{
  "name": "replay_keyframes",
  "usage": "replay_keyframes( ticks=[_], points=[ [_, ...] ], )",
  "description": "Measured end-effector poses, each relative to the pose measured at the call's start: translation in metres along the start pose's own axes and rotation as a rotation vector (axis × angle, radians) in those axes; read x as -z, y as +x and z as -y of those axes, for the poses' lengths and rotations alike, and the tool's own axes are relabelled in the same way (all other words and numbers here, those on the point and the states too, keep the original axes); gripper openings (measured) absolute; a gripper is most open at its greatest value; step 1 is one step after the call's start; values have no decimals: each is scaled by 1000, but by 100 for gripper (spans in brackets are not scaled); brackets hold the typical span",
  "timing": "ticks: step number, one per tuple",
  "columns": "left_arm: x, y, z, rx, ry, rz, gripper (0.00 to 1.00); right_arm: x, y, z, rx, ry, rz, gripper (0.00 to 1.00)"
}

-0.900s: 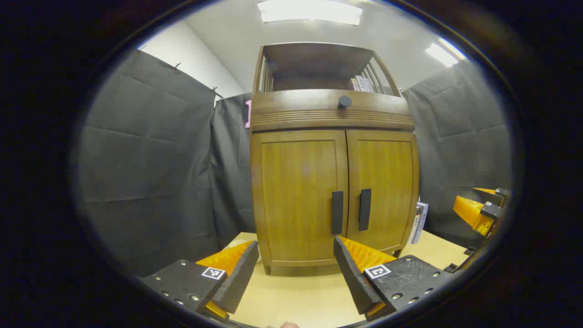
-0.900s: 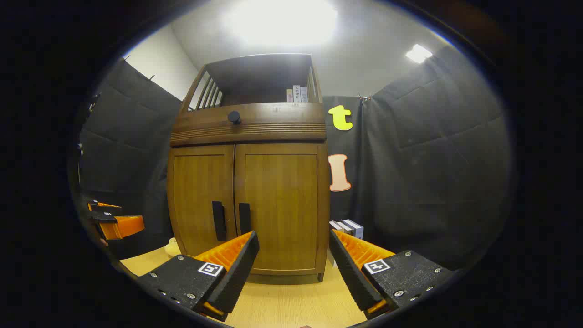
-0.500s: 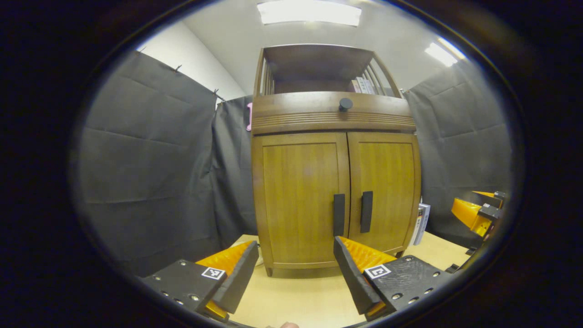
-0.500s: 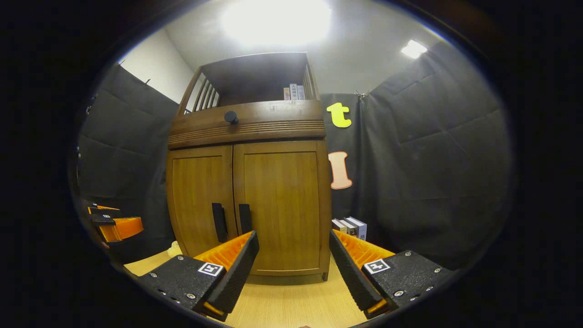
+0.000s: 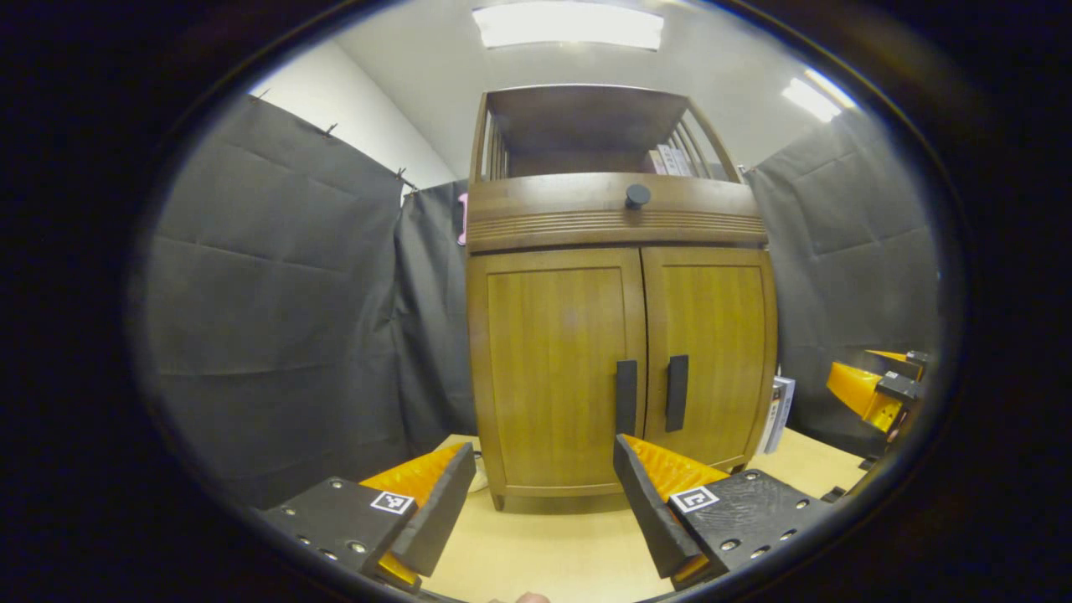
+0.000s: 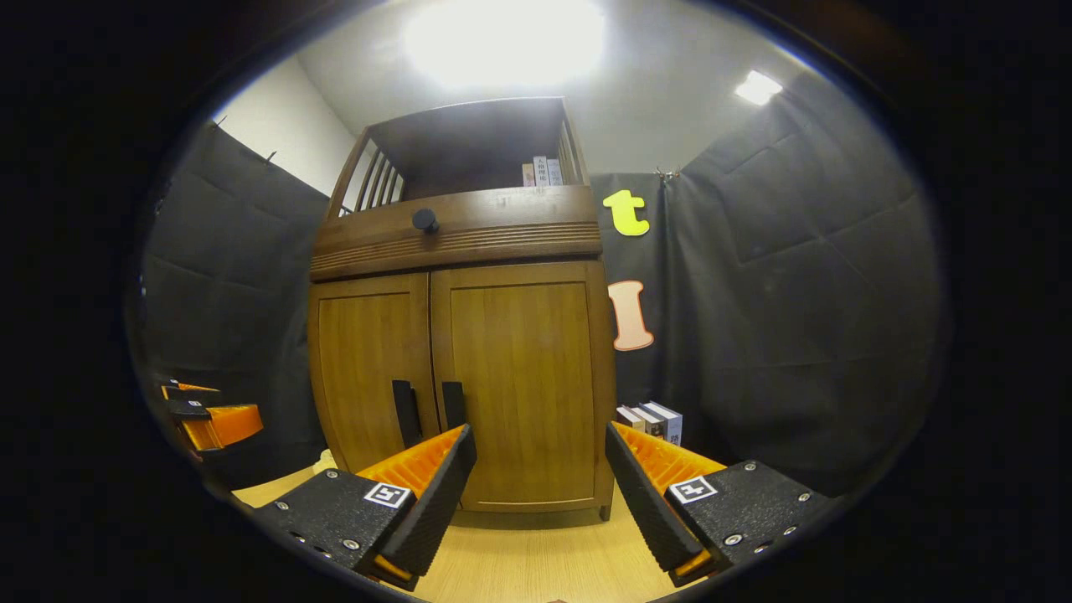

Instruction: Open the right door of the double-door shoe cabinet with the right hand, and open the left door with the left hand.

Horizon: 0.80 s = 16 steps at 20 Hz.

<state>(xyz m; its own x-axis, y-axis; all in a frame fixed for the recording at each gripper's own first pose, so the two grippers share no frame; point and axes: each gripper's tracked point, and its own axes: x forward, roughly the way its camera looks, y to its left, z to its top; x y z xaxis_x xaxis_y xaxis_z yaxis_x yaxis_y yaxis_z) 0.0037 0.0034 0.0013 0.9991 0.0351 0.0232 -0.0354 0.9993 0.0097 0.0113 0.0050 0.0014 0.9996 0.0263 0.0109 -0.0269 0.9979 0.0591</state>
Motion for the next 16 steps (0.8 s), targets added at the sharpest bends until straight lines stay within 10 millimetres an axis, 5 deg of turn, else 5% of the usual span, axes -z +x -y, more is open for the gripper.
replay_keyframes(
  ticks=[7, 10, 16],
  points=[
    [-2, 0, -5, -15, 6, 17, 94, -1, 14, -6, -25, 45, 4, 96],
    [-4, 1, -7, -22, 8, 32, 100, -17, 48, -20, -46, 36, 14, 96],
    [-3, 0, -11, -52, -5, 38, 95, -21, 87, -35, -74, 24, 22, 96]
  ],
)
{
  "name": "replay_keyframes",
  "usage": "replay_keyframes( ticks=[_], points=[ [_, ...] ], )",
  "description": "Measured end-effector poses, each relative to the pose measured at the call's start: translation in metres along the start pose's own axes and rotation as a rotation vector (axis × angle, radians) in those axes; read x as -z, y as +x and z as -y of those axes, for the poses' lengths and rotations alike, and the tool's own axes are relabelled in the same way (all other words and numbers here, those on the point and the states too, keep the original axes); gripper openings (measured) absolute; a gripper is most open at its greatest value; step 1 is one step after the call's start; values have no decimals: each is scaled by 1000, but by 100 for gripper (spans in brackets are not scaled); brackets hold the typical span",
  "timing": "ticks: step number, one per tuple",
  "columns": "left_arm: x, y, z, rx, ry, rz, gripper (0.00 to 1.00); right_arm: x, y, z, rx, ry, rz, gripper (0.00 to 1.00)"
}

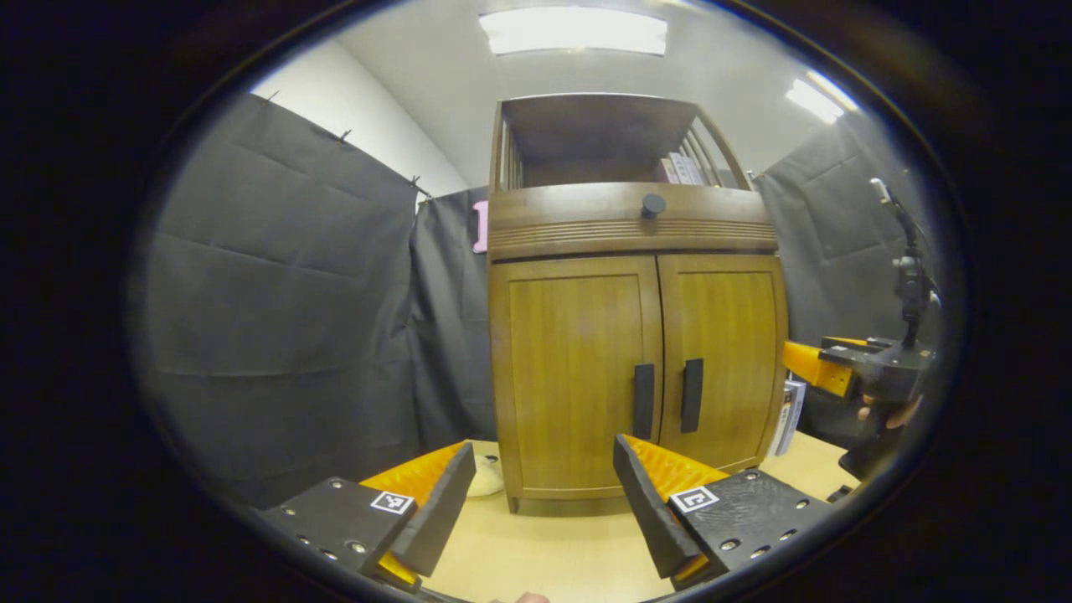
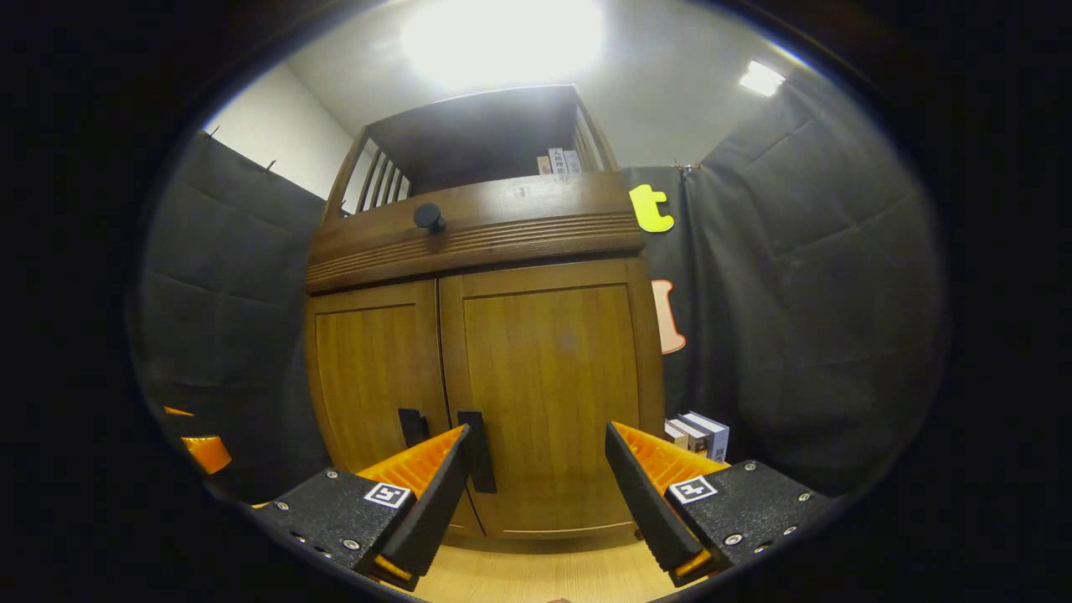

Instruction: Open the right door of the double-door shoe cabinet with the right hand, and open the left door with the left hand.

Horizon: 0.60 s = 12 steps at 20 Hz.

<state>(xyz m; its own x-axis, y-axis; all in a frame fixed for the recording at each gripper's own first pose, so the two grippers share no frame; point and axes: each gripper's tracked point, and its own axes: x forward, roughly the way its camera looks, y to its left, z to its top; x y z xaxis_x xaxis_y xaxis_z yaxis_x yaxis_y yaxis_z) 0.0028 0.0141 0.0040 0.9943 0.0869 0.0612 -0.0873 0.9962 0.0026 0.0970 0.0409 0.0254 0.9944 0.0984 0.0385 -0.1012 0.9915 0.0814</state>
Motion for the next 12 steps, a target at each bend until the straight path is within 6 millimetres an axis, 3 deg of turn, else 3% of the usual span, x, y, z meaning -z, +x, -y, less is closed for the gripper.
replay_keyframes(
  ticks=[5, 12],
  points=[
    [2, -3, -10, -33, 18, -3, 89, -2, 29, -18, -34, 11, 5, 96],
    [1, -3, -18, -84, 10, 0, 89, 19, 66, -46, -98, -16, -27, 96]
  ],
)
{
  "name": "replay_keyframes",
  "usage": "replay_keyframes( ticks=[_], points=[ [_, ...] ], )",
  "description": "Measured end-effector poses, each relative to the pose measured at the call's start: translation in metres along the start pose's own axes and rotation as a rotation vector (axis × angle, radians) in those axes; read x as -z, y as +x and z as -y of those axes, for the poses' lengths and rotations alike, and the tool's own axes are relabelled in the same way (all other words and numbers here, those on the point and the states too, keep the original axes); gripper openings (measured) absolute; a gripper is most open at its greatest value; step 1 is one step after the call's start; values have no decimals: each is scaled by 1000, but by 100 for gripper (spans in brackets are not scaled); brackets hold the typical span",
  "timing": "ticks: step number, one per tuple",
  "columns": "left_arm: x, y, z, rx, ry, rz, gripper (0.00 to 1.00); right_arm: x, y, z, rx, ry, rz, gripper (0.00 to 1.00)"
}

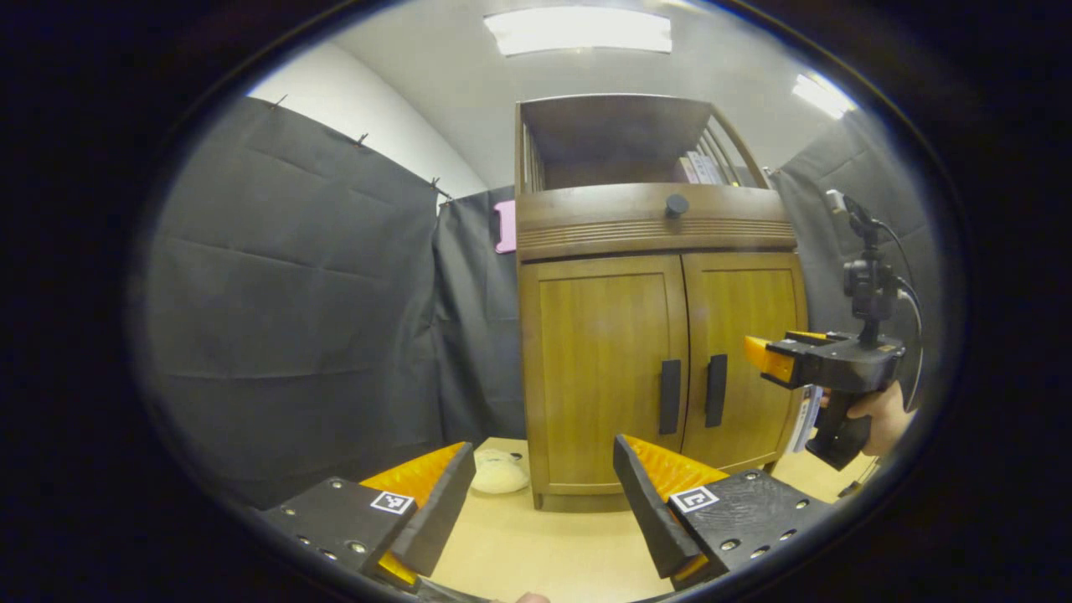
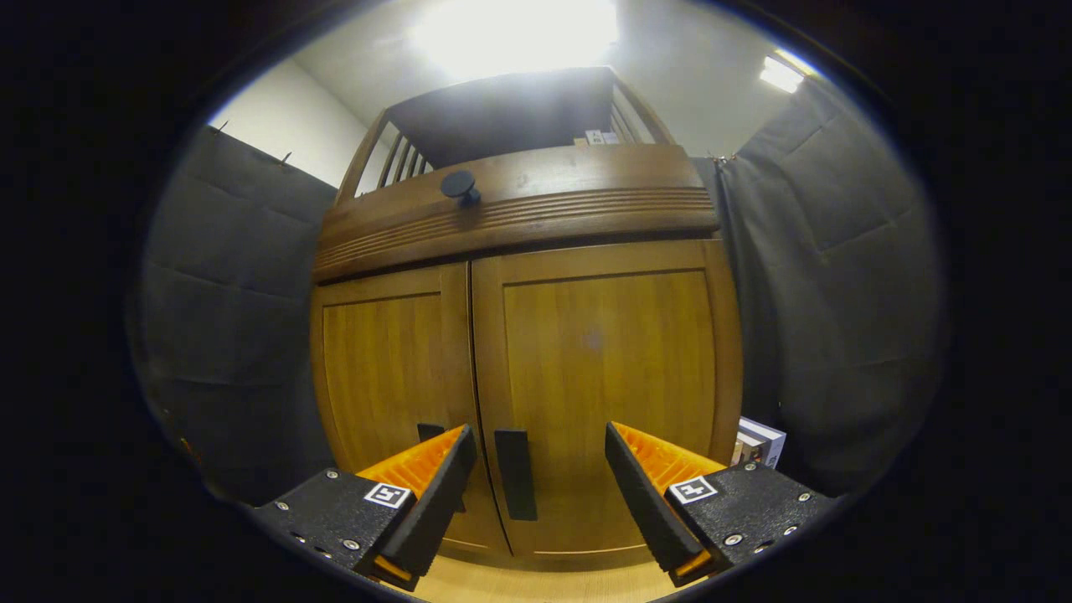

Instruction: Open the right door of the double-door shoe cabinet with the right hand, and open the left door with the left hand.

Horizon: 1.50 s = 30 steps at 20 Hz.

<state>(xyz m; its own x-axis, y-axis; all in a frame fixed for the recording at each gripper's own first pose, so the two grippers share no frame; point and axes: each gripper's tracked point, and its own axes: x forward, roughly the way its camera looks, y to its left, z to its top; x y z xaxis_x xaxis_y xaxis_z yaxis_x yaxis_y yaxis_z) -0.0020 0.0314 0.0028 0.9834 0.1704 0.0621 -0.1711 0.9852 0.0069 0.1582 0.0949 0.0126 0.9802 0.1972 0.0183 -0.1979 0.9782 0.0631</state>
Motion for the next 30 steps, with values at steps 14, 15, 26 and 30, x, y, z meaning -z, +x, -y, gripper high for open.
replay_keyframes(
  ticks=[14, 15, 26, 30],
  points=[
    [7, -6, -14, -93, -7, -41, 95, 74, 71, -22, -34, -18, -158, 89],
    [8, -6, -15, -97, -2, -45, 89, 77, 76, -22, -30, -8, -169, 86],
    [9, -7, -16, -107, -3, -56, 94, 97, 90, -14, -11, 56, -231, 29],
    [7, -8, -14, -101, -17, -54, 100, 95, 87, -14, -17, 52, -237, 28]
  ],
)
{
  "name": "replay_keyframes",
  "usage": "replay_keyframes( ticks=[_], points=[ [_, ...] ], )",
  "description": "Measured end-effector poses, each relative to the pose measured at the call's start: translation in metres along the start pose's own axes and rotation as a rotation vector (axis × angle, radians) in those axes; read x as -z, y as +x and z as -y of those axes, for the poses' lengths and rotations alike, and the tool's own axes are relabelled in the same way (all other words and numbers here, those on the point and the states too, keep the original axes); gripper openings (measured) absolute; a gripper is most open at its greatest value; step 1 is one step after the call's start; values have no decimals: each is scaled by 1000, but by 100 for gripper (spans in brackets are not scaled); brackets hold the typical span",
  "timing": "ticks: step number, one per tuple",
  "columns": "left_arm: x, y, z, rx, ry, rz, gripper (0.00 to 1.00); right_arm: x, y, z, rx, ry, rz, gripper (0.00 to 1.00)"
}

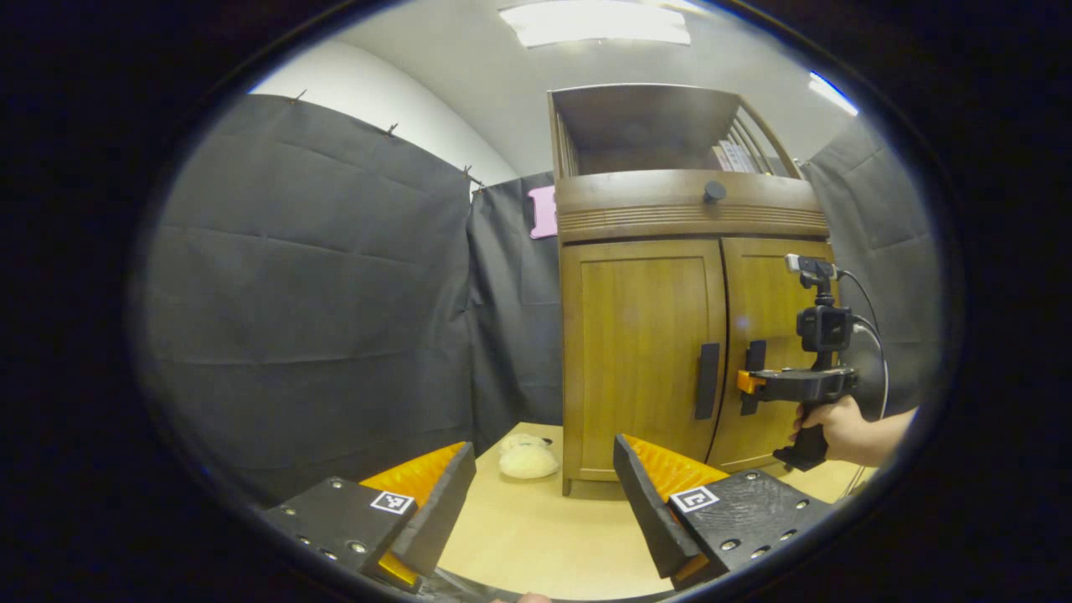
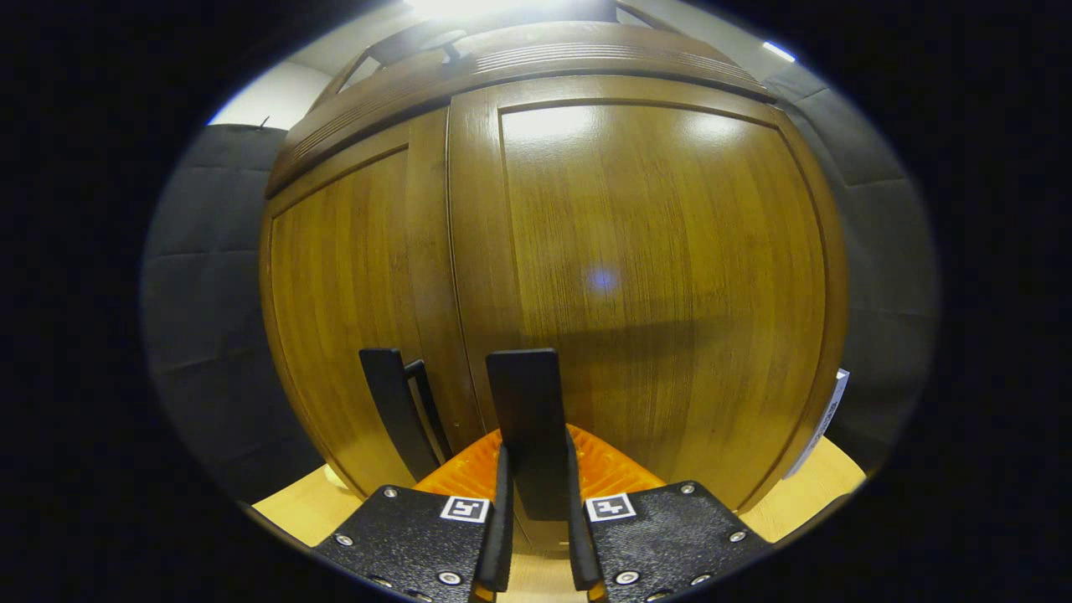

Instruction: Open the right door of the double-door shoe cabinet with the right hand, and open the left door with the left hand.

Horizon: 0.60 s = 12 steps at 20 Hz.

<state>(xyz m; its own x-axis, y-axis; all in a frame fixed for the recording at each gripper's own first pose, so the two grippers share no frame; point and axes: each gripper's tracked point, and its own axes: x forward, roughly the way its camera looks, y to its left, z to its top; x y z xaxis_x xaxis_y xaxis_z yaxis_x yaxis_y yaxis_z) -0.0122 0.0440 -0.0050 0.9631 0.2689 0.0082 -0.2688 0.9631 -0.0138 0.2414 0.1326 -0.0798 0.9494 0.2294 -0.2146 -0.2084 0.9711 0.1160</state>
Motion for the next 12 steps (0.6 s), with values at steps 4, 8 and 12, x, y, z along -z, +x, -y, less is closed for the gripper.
replay_keyframes(
  ticks=[4, 8, 12],
  points=[
    [-2, 2, -1, 11, 21, 17, 100, -3, -1, -1, -11, -6, 4, 28],
    [-2, 1, 3, 36, 11, 17, 92, -3, -1, -4, -22, -16, 6, 28],
    [-3, 0, 10, 65, 5, 20, 100, -3, -1, -4, -38, -22, 6, 28]
  ],
)
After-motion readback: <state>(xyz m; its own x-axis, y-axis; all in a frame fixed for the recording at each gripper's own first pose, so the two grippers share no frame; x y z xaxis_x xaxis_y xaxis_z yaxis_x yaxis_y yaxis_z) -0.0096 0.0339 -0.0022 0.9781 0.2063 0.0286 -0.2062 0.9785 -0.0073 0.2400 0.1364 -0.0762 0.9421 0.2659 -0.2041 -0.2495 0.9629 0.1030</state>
